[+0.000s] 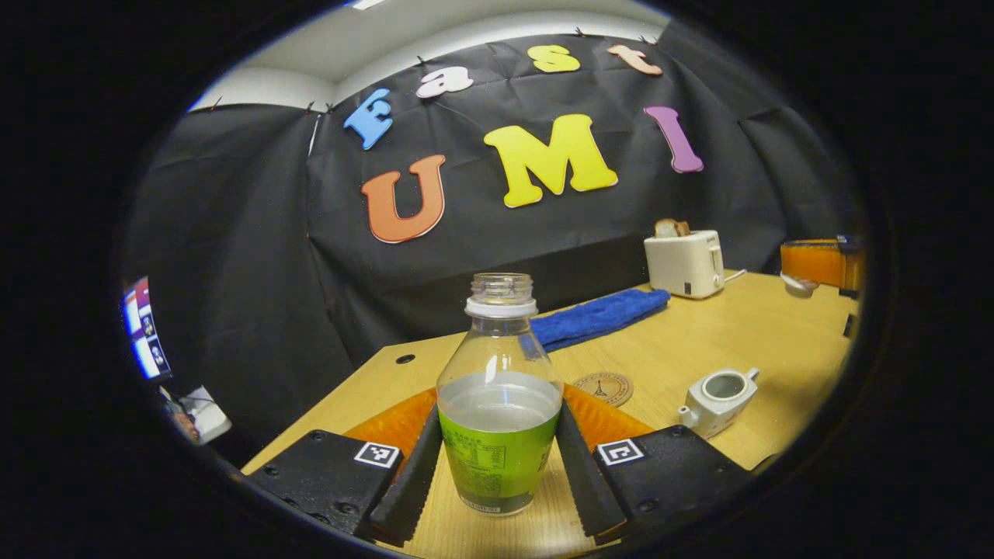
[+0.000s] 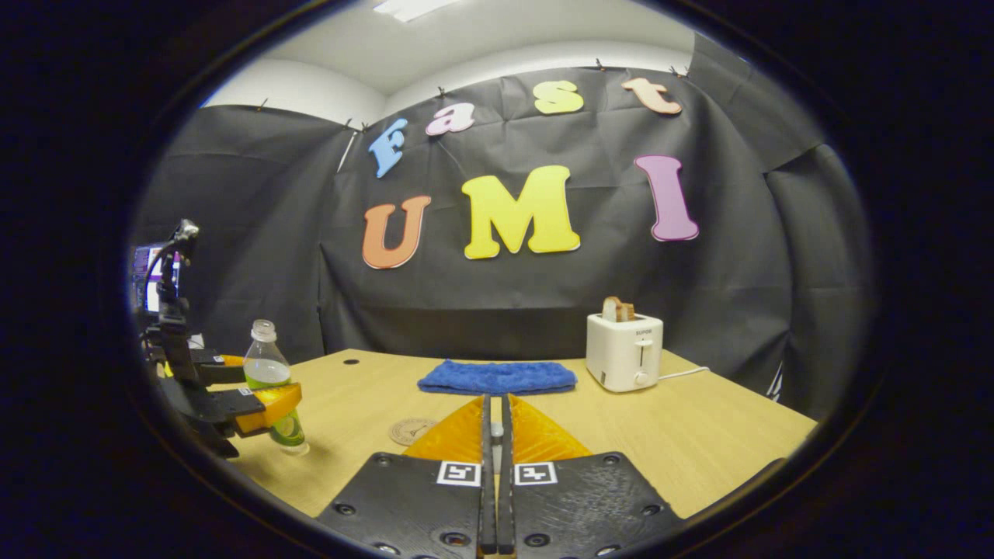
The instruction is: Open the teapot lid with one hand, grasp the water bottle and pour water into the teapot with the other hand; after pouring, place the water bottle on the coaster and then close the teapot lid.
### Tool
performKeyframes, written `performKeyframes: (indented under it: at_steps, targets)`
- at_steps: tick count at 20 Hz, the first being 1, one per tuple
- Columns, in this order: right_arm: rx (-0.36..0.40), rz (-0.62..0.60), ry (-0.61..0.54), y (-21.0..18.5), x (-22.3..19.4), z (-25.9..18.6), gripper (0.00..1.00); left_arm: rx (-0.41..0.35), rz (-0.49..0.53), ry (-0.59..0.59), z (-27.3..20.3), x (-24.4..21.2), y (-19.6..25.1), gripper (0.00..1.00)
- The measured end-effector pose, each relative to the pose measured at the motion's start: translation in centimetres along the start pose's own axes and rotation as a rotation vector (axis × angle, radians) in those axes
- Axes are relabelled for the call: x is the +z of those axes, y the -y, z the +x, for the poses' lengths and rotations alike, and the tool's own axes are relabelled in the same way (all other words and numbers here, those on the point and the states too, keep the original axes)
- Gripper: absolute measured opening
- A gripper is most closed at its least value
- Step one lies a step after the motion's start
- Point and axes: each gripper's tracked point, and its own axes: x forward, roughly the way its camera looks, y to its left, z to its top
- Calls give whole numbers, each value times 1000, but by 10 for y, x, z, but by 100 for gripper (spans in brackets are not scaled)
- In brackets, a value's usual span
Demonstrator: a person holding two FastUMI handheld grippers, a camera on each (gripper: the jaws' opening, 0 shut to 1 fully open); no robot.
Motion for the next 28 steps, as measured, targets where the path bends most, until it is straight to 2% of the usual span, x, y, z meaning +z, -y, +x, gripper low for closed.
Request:
performKeyframes:
  at_steps: [2,4,5,8,13,18,19,22,26,28]
  targets:
    - [-14,4,-18,12,-3,1,1,-19,46,-35,3,0,14,77]
    - [-28,9,-34,22,-5,2,1,-27,138,-52,5,2,24,77]
    - [-35,10,-36,27,-4,1,1,-23,196,-59,7,1,26,75]
    - [-29,14,-29,36,0,-1,1,-18,362,-72,11,-2,34,76]
    - [-64,23,-26,60,4,-2,1,-7,717,-79,14,-7,39,76]
    - [-95,8,-36,75,0,-5,1,-34,983,-64,4,-11,49,76]
    - [-101,11,-38,77,-1,-5,1,-31,1036,-61,3,-10,52,73]
    - [-112,10,-37,80,0,-6,1,-32,1166,-52,1,-9,59,76]
    - [-120,6,-32,82,2,-8,1,-53,1269,-70,2,-6,62,76]
    - [-119,9,-31,83,3,-9,1,-46,1359,-70,0,0,62,76]
